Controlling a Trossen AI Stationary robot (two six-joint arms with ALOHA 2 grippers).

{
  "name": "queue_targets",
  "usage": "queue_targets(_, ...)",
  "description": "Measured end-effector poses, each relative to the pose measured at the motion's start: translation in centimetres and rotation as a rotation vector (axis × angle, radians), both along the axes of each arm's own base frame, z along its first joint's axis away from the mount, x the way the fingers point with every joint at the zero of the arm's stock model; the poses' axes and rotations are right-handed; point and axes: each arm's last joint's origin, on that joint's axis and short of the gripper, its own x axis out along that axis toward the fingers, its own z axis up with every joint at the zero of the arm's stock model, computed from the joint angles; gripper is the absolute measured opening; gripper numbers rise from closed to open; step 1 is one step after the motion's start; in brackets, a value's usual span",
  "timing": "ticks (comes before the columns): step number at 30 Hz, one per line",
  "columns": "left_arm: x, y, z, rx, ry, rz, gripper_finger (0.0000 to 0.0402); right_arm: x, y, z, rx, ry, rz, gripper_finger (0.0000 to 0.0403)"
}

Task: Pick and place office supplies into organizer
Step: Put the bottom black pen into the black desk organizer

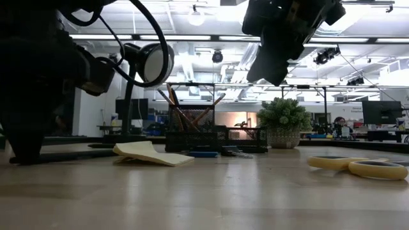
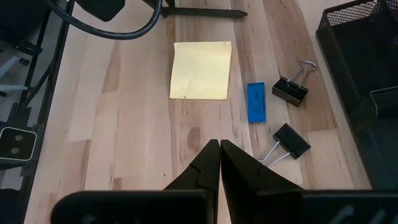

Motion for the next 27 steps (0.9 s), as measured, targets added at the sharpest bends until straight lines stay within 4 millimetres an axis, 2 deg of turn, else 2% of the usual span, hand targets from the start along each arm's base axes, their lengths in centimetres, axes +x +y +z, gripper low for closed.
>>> queue_targets(7,0.0,0.1,0.3,0.033,-0.018,-0.032,0.0009,0.0,0.0,0.0,-0.002,0.000,-0.001,0.0011)
queue_targets(14,-0.3,0.2,0.5,0.089,-0.030,-0.065,0.0025,0.0,-0.1,0.0,-0.018,-0.002,-0.015,0.0011)
queue_targets(20,-0.7,-0.7,0.8,0.118,-0.048,-0.084,0.0010,-0.1,-0.1,-0.1,-0.016,0.008,-0.012,0.0011)
queue_targets(27,-1.9,-0.8,2.9,0.166,-0.088,-0.073,0.0010,-0.1,-0.1,-0.1,-0.017,0.015,-0.011,0.0011)
